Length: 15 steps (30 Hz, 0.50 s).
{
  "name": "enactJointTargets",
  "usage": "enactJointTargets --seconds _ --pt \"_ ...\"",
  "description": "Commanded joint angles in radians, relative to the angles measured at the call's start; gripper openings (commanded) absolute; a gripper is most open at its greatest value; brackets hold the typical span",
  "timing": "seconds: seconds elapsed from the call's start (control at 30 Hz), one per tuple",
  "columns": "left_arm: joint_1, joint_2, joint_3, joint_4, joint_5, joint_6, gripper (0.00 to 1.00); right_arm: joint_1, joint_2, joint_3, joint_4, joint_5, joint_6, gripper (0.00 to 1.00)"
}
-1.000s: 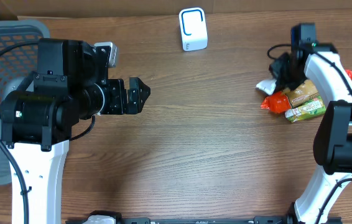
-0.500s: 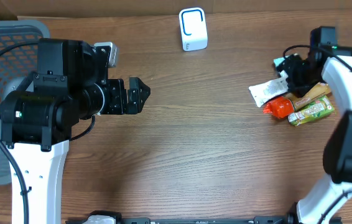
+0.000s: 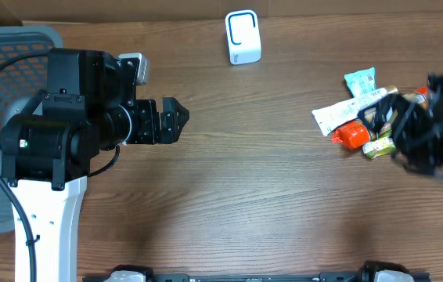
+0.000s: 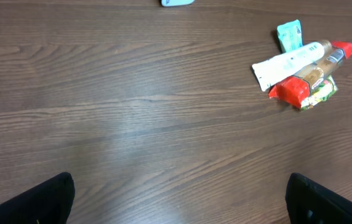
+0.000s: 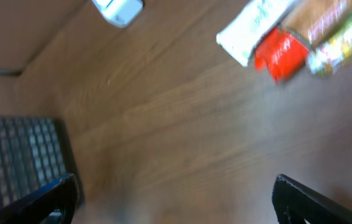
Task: Scan the item barcode
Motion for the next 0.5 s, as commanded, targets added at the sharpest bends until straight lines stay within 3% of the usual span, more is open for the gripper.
enactJointTargets --seconds 0.0,0.17,0.33,0.47 --pt "-0.008 0.002 0.003 0.001 0.008 0.022 1.0 0.003 -0.082 0.006 -0.065 -0.012 -0.037 1.0" --pt "-0.008 0.002 0.003 0.001 0.008 0.022 1.0 0.003 -0.147 0.006 -0.093 -0.008 -0.034 1.0" --pt "-0.008 0.002 0.003 0.001 0.008 0.022 1.0 0.006 -0.157 0.005 -0.125 0.114 -0.046 1.0" --pt "-0.008 0.002 0.003 0.001 0.008 0.022 1.0 0.008 -0.157 -0.002 -0.058 0.085 -0.219 1.0"
